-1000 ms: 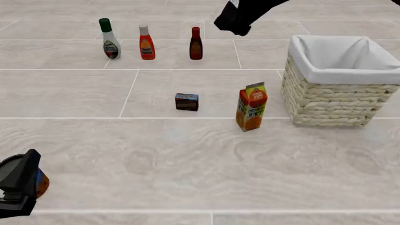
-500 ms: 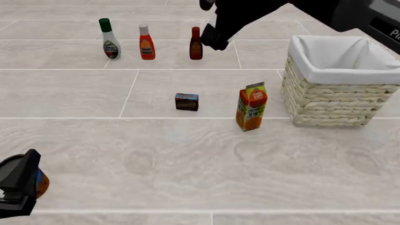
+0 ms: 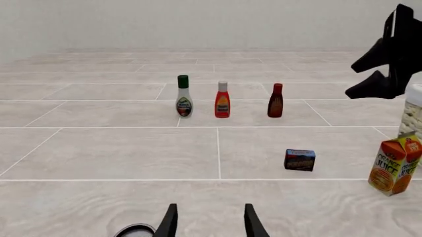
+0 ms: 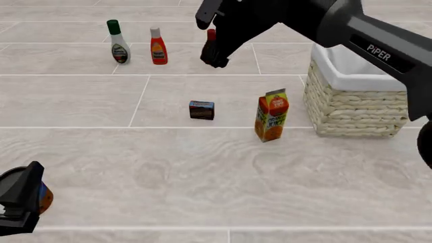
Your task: Pick the chocolate pudding and place it in the basket.
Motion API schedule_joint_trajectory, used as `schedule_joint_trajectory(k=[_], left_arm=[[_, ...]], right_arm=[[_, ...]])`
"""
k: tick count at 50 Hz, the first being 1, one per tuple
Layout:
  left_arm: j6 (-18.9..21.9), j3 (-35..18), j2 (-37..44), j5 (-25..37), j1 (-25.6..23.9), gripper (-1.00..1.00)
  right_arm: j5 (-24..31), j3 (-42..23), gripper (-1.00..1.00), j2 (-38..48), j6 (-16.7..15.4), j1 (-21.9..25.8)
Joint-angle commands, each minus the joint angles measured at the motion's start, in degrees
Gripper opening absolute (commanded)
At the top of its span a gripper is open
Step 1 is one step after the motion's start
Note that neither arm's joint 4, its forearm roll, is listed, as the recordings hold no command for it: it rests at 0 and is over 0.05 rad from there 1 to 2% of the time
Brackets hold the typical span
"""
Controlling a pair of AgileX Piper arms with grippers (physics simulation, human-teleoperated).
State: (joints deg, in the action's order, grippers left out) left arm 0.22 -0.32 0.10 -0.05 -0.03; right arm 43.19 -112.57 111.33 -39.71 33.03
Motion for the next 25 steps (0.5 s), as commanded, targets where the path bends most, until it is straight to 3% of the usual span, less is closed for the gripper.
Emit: schedule_joint_trajectory(k=[1, 25], left_arm=[[0.1, 0.1, 0.0, -0.2, 0.1, 1.0], [0.1, 0.0, 0.0, 0.0, 0.1, 1.0]], right_arm=[[0.2, -2.0, 1.0, 2.6, 0.6, 0.6], [0.2, -5.9, 1.0, 7.9, 1.3, 1.0]])
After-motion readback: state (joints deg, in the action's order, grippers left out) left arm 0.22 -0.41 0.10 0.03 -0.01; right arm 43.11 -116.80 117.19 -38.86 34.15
